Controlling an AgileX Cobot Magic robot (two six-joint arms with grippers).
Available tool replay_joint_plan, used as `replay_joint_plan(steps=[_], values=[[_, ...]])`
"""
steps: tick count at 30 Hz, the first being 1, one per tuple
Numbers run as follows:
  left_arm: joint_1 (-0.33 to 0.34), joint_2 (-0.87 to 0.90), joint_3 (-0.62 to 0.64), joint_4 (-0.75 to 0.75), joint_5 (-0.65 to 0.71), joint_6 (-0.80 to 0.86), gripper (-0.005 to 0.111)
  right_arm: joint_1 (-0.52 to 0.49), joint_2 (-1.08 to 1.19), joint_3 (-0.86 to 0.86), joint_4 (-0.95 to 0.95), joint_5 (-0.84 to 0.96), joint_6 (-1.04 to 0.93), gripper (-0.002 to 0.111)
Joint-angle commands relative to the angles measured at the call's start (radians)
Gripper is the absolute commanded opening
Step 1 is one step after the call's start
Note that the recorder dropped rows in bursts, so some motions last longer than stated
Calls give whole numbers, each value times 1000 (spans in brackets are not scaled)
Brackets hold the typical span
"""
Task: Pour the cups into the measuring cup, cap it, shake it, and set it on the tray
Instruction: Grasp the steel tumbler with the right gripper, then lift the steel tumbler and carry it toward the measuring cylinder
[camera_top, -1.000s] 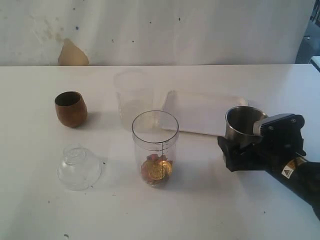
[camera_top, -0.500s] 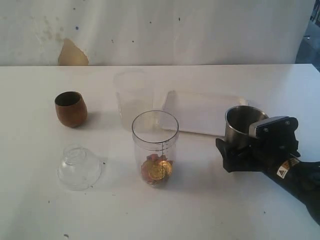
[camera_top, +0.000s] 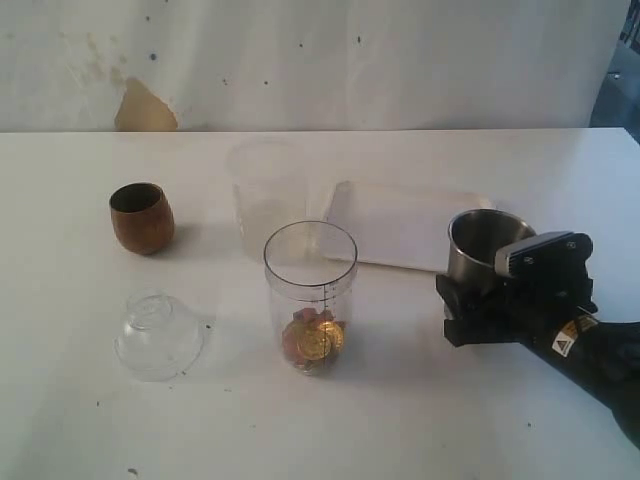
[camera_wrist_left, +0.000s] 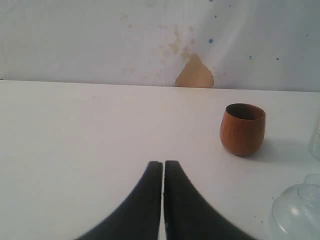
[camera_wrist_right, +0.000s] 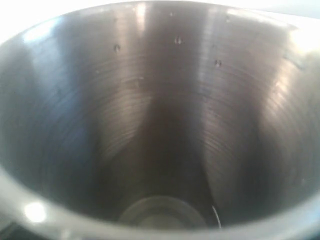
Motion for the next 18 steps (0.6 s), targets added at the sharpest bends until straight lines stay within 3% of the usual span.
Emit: replay_joint_plan(steps=[1,10,14,18], values=[[0,-3,5,-3,1,0,2,0,-1,3,-65,-16,-4,0],[0,-3,5,-3,1,0,2,0,-163,3,-138,-16,13,0],[0,-3,5,-3,1,0,2,0,-265,-21,-140,-16,107,0],[0,-3,5,-3,1,0,2,0,-352,-87,-195,100,184,0]])
